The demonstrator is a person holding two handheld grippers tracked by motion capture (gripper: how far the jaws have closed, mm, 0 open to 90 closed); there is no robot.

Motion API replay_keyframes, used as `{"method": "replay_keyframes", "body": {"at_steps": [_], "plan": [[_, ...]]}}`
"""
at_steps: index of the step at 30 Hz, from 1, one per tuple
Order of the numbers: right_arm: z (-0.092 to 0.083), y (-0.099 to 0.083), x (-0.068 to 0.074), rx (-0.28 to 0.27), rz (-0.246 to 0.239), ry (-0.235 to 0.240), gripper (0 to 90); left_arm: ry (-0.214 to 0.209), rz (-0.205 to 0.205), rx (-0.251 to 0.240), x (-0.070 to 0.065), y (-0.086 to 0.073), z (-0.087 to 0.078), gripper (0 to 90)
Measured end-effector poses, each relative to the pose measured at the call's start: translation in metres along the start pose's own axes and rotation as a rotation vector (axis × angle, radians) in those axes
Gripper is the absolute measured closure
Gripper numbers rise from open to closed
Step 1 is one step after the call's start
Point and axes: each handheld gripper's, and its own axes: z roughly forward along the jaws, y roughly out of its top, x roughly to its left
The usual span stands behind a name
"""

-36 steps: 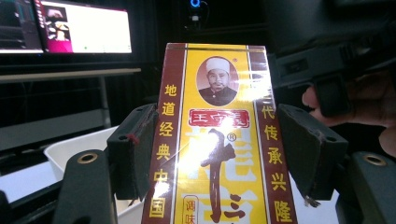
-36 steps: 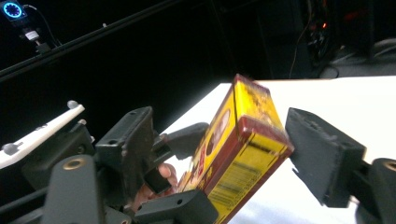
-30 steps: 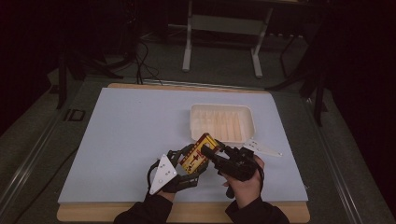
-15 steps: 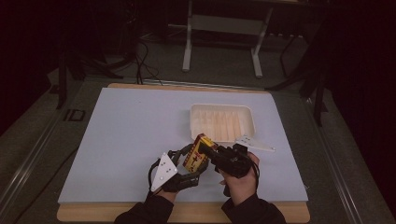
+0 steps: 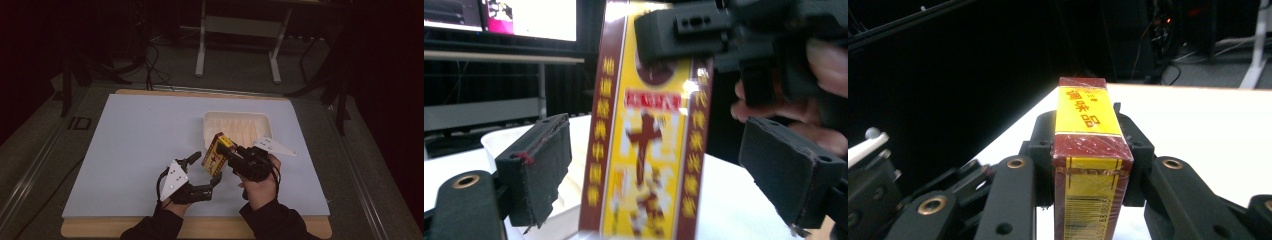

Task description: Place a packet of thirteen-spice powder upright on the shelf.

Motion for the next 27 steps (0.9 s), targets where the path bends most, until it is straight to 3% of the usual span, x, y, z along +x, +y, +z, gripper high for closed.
{"method": "replay_keyframes", "body": {"at_steps": [2,3,5,11,13,14,27], "plan": [[0.0,0.002,-0.001,-0.006,-0.01,-0.011,67.4,0.0,0.0,0.0,0.0,0.0,0.0,13.2],[0.0,0.002,-0.001,-0.006,-0.01,-0.011,67.4,-0.008,-0.008,0.03,0.0,-0.001,-0.002,13.2],[-0.001,0.01,-0.005,-0.031,-0.051,-0.052,67.3,-0.011,-0.015,0.035,-0.001,-0.002,-0.005,12.1],[-0.005,0.026,-0.021,-0.1,-0.08,-0.134,67.3,-0.001,-0.003,0.095,0.0,-0.009,-0.009,11.3],[-0.005,0.026,-0.021,-0.1,-0.08,-0.134,67.3,0.0,-0.007,0.105,0.001,-0.01,-0.01,11.3],[-0.005,0.032,-0.028,-0.119,-0.094,-0.172,67.3,0.007,-0.01,0.119,0.003,-0.014,-0.01,11.3],[0.002,0.053,-0.063,-0.158,-0.152,-0.347,67.3,0.028,0.004,0.16,0.006,-0.022,-0.004,8.4]]}}
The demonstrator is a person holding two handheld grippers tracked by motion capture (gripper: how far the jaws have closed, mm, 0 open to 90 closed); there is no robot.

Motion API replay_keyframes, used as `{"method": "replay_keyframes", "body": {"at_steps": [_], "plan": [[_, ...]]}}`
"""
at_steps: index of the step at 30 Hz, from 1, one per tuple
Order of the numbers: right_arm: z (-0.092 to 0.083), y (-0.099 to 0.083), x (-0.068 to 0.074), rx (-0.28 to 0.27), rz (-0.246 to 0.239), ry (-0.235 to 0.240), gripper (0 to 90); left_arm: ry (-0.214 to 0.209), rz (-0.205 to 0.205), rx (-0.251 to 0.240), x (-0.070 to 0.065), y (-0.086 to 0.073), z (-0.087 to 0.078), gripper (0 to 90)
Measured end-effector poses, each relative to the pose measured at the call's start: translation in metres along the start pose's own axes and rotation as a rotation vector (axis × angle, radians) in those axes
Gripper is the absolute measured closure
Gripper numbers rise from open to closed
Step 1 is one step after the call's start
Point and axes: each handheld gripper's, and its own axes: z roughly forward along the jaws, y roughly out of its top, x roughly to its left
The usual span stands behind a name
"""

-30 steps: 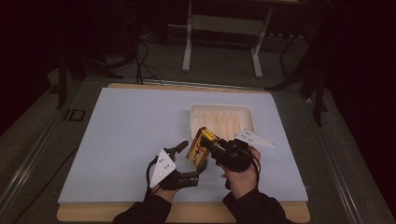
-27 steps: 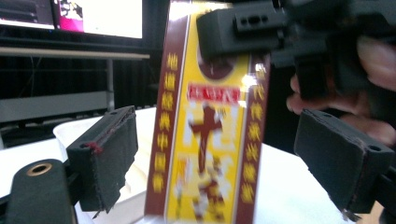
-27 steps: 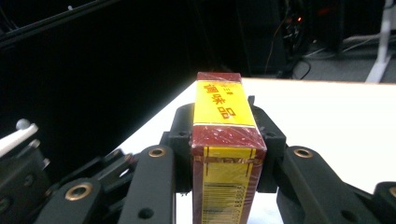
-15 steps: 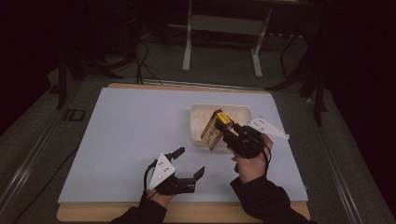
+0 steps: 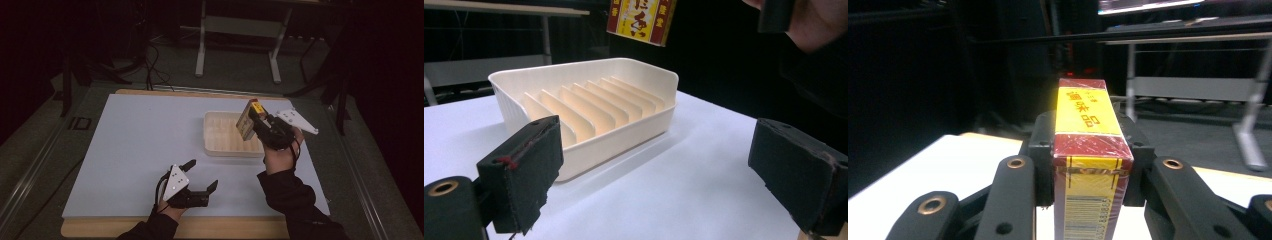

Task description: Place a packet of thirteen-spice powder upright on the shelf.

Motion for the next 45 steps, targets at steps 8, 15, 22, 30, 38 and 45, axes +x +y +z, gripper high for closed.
{"method": "replay_keyframes", "body": {"at_steps": [8,15,22,30,38,45], "plan": [[0.02,-0.007,-0.02,0.015,0.005,-0.092,67.3,0.001,-0.02,0.012,0.002,-0.001,0.001,6.7],[0.031,-0.021,-0.034,0.034,0.016,-0.144,67.3,-0.002,-0.027,0.025,0.001,-0.001,0.002,3.5],[0.04,-0.033,-0.044,0.04,0.039,-0.179,67.3,0.001,-0.019,0.03,0.0,-0.002,0.002,3.5],[0.046,-0.046,-0.052,0.058,0.071,-0.201,67.3,0.006,-0.029,0.027,0.001,-0.001,0.002,3.6],[0.047,-0.056,-0.057,0.083,0.073,-0.228,67.3,0.005,-0.029,0.03,0.001,-0.001,0.002,3.6],[0.047,-0.058,-0.053,0.076,0.043,-0.264,67.3,0.006,-0.027,0.031,0.0,-0.001,0.002,3.6]]}}
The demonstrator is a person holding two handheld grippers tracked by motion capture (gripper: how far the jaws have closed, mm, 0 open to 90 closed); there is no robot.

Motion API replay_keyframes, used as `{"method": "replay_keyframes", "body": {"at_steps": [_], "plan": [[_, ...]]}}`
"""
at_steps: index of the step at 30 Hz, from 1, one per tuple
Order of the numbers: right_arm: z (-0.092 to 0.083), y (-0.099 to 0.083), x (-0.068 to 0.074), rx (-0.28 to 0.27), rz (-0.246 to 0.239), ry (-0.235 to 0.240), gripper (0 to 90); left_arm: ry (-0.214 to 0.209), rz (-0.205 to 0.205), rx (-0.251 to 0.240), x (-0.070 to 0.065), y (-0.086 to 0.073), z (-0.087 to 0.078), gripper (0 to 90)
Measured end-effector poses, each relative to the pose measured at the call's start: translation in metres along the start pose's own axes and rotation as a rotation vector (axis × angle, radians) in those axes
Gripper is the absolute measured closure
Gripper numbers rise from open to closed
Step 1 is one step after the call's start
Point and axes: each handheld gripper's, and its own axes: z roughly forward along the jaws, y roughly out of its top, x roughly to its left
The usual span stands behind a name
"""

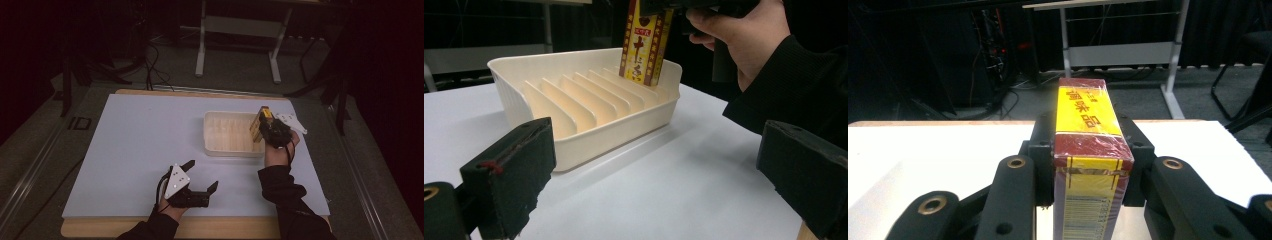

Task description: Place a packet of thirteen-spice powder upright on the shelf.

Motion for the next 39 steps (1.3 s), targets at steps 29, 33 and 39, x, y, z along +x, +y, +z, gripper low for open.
{"method": "replay_keyframes", "body": {"at_steps": [29,33,39], "plan": [[0.024,-0.03,0.011,0.073,-0.025,-0.061,67.0,-0.005,0.0,0.009,0.0,-0.001,0.001,3.8],[0.024,-0.04,0.011,0.084,-0.029,-0.06,66.7,-0.004,-0.001,0.01,0.0,-0.001,0.002,3.9],[0.02,-0.048,0.014,0.082,-0.065,-0.053,65.9,-0.003,-0.003,0.009,0.001,-0.001,0.002,4.4]]}}
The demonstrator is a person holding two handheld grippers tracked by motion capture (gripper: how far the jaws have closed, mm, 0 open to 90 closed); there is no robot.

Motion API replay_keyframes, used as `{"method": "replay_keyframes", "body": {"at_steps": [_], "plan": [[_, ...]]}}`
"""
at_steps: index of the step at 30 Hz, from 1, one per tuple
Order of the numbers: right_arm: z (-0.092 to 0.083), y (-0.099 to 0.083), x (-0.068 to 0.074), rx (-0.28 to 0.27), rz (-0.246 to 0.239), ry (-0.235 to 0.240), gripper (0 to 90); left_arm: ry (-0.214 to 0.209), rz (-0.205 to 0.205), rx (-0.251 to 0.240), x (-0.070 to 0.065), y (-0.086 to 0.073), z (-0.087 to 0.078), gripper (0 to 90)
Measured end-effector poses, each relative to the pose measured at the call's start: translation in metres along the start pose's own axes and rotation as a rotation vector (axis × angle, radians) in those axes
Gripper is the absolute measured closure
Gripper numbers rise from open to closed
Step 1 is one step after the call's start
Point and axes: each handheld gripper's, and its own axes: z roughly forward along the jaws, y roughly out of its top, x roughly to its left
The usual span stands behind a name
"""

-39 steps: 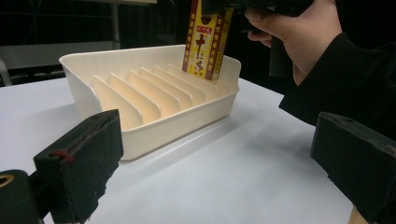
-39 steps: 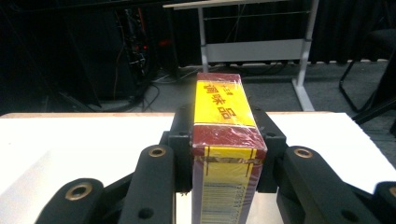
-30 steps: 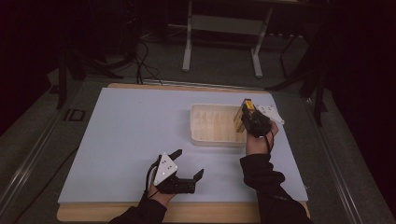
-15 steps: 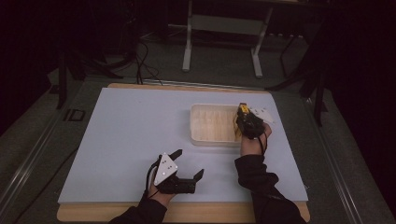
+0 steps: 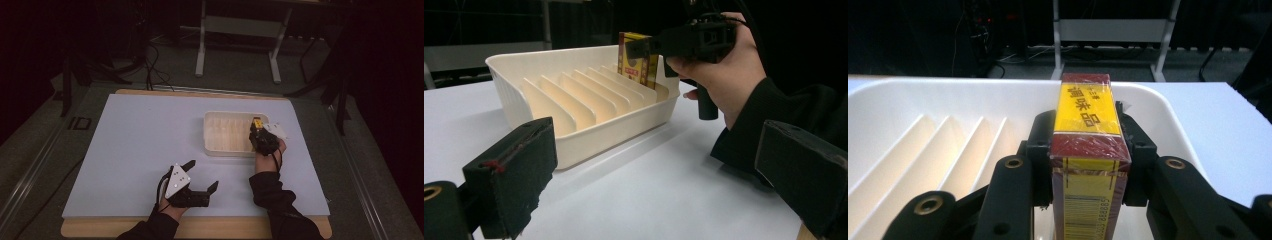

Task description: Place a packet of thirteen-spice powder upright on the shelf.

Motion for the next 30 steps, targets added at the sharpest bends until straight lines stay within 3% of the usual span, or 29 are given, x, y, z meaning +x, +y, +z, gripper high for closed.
{"method": "replay_keyframes", "body": {"at_steps": [5,10,11,16,21,25,30], "plan": [[-0.004,-0.005,0.001,-0.008,-0.012,0.005,65.3,-0.003,-0.001,-0.002,0.0,0.0,0.0,4.4],[-0.005,-0.005,-0.001,0.006,0.006,0.028,61.1,-0.002,-0.001,0.0,0.0,0.0,0.001,4.4],[-0.005,-0.002,-0.003,0.024,0.005,0.067,55.0,-0.002,-0.001,0.001,0.0,0.0,0.001,4.4],[-0.012,0.009,-0.01,0.022,-0.006,0.104,51.1,0.0,-0.002,0.003,0.0,0.0,0.001,4.4],[-0.021,0.022,-0.018,0.052,0.006,0.174,44.2,-0.007,0.0,0.006,0.0,-0.001,0.002,4.4],[-0.029,0.028,-0.023,0.048,0.005,0.221,31.0,-0.006,0.001,0.011,0.0,-0.001,0.003,4.4],[-0.044,0.035,-0.028,0.03,-0.017,0.301,20.8,-0.007,0.0,0.013,0.001,-0.001,0.003,4.4]]}}
